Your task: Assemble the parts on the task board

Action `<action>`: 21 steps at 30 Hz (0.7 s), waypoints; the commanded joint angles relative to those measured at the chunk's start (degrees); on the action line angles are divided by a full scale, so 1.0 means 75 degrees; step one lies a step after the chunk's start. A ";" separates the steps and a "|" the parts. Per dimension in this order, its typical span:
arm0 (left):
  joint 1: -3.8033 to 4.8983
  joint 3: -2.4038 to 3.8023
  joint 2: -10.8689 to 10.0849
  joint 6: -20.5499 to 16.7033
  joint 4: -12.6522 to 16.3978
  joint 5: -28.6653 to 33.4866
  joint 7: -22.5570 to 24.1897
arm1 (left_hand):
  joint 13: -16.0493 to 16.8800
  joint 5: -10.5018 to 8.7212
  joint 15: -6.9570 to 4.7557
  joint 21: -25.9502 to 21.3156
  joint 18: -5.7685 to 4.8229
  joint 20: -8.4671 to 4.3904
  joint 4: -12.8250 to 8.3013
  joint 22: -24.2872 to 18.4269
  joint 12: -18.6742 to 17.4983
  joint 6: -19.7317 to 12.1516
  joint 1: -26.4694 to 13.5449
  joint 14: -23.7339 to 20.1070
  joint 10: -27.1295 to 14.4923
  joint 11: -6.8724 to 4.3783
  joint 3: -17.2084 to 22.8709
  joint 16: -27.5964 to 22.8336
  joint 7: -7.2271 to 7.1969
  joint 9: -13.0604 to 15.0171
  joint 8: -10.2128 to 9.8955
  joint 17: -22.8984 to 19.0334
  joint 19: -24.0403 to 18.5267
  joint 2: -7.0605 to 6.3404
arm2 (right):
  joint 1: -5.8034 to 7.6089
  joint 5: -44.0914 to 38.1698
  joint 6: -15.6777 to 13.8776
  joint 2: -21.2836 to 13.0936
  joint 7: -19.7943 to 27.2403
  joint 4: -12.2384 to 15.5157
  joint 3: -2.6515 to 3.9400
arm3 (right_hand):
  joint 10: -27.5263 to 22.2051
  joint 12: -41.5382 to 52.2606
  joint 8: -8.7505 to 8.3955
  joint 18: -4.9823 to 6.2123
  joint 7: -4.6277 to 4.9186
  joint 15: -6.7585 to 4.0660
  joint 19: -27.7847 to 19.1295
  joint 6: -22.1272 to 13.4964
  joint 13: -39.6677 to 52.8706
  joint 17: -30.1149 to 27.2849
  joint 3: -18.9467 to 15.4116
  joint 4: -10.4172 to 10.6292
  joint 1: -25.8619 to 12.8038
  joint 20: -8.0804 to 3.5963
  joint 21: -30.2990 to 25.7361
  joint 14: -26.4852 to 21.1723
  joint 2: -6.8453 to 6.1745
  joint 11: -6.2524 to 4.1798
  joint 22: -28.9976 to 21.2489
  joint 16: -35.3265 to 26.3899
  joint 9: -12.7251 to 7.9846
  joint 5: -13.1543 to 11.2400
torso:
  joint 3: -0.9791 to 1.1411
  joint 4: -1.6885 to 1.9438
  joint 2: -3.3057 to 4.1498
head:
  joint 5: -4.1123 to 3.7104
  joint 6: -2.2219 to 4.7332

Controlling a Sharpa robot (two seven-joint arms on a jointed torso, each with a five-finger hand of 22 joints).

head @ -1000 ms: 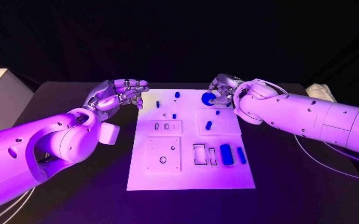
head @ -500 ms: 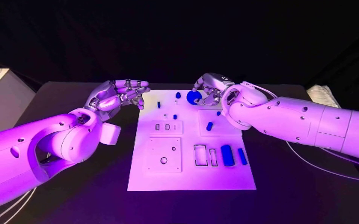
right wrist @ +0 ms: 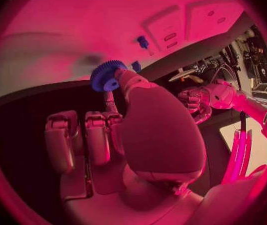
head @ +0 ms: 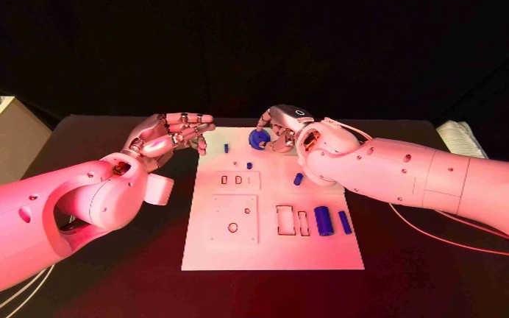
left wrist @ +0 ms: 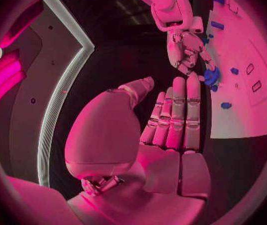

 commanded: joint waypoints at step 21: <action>0.0008 0.0005 0.0042 0.0124 0.0009 -0.0031 0.0029 | 0.0009 -0.0026 -0.0012 0.0023 0.0056 -0.0005 -0.0010 0.0006 0.0046 -0.0069 -0.0027 -0.0042 -0.0039 -0.0001 0.0041 0.0026 0.0101 0.0007 -0.0034 0.0009 -0.0044 0.0046 | -0.0266 -0.0376 0.0079 0.0596 -0.0136 -0.0659 -0.0005 | 0.0796 0.0029 0.0003 -0.0050 -0.0142 -0.0077 0.0798 0.0189 0.2012 0.1820 0.0096 -0.0015 -0.0093 -0.0080 0.0033 0.0753 -0.0014 -0.0060 0.2011 0.0034 0.0026 -0.0013 | 0.0015 -0.0016 -0.0002 | 0.0038 -0.0051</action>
